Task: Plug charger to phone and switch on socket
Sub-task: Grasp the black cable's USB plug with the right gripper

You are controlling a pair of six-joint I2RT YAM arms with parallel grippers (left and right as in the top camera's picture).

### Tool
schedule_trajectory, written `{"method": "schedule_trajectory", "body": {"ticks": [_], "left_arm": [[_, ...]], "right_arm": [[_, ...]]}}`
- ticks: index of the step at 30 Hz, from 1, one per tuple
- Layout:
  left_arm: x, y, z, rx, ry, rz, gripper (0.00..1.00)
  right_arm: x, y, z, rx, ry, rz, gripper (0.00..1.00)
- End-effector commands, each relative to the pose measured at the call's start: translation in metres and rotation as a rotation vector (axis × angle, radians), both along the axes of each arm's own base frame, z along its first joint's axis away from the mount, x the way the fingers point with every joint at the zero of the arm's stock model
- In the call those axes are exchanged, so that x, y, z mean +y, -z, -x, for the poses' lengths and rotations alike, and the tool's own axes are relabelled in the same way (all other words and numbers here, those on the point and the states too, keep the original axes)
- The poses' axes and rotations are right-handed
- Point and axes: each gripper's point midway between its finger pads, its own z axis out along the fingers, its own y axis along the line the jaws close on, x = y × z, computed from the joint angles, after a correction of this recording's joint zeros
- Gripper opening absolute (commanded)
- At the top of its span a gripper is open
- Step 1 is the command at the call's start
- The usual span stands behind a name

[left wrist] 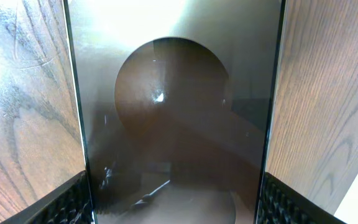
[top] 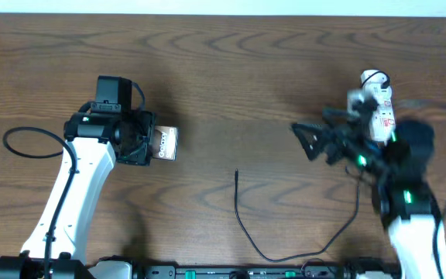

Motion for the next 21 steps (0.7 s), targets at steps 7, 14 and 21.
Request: {"method": "schedule_trajectory", "body": {"ticks": [7,14,21], "left_arm": [[0.003,-0.015,-0.006,-0.050,-0.012,-0.014,0.08],[0.003,-0.015,-0.007,-0.051,-0.024,-0.009,0.07],[0.002,-0.003,-0.008,-0.007,-0.041,-0.006,0.08]], "right_arm": [[0.049,0.035,-0.006,0.386,-0.570,-0.413,0.99],[0.056,0.084,-0.025,0.601,-0.495,-0.459,0.99],[0.081,0.099,-0.027,0.587,-0.470,-0.393,0.99]]}}
